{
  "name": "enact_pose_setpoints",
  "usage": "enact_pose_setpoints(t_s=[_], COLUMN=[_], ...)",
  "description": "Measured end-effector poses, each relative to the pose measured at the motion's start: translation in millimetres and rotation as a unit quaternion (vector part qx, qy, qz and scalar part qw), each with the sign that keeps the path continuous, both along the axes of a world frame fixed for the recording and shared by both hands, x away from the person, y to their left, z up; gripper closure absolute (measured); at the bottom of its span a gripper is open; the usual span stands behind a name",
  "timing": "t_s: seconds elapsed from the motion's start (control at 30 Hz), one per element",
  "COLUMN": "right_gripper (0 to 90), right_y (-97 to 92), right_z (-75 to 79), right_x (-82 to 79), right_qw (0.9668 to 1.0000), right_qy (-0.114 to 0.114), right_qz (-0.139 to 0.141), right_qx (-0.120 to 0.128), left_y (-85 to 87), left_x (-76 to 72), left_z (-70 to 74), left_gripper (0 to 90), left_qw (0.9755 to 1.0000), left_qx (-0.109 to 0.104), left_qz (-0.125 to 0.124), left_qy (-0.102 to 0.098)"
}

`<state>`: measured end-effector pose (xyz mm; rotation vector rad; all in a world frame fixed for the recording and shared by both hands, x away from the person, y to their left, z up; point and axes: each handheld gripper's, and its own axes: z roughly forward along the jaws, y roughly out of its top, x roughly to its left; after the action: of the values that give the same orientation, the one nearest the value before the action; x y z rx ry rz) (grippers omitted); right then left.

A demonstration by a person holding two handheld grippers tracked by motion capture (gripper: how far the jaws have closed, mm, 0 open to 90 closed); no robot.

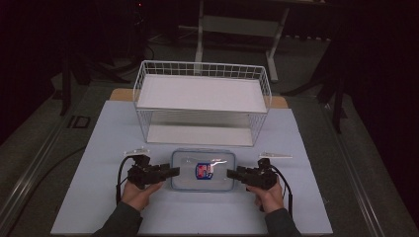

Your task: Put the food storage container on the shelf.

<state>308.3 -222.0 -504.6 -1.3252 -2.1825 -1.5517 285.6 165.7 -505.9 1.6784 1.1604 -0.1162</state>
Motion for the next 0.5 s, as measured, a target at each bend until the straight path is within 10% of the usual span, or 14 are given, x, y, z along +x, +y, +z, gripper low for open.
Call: enact_pose_setpoints(t_s=[0.5], right_gripper=[48.3], right_y=[2.6], right_z=[6.3], right_x=[-4.0], right_qw=[0.9998], right_qy=[-0.02], right_qz=[-0.004], right_qx=[0.003], left_y=[0.7], left_x=[-4.9], left_z=[11.2], left_gripper=[51.2], left_qw=[0.9996], left_qx=[0.006], left_qz=[0.013], left_qy=[-0.026])
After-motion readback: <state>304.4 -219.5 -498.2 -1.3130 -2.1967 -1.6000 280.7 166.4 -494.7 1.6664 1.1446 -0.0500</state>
